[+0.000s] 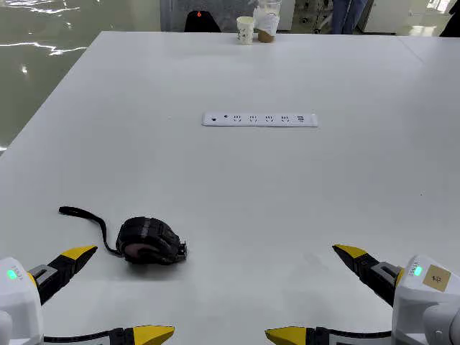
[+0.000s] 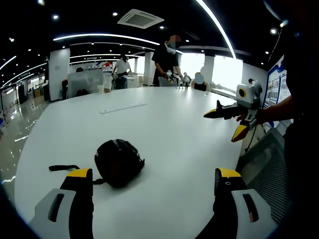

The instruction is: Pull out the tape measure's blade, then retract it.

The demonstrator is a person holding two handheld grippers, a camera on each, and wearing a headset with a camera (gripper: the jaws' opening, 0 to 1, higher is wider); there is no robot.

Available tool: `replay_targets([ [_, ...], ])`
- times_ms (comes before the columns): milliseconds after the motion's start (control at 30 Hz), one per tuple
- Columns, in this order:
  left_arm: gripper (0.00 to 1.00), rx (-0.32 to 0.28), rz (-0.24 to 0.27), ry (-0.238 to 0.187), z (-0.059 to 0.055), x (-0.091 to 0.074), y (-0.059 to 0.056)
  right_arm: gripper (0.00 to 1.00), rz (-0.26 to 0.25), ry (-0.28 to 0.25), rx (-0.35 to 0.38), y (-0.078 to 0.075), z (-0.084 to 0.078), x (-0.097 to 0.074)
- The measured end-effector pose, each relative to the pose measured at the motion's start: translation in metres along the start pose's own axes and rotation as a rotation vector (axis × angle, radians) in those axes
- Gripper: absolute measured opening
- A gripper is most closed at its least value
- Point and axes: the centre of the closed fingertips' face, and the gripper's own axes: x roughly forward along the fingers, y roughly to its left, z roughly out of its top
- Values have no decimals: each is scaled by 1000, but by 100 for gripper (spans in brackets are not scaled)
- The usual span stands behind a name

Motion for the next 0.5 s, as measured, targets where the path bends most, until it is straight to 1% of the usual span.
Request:
replay_targets([
  [233, 99, -5, 1, 0, 0, -1, 0, 99, -1, -4, 1, 0, 1, 0],
  [500, 99, -1, 4, 2, 0, 0, 1, 99, -6, 4, -9, -1, 0, -1],
])
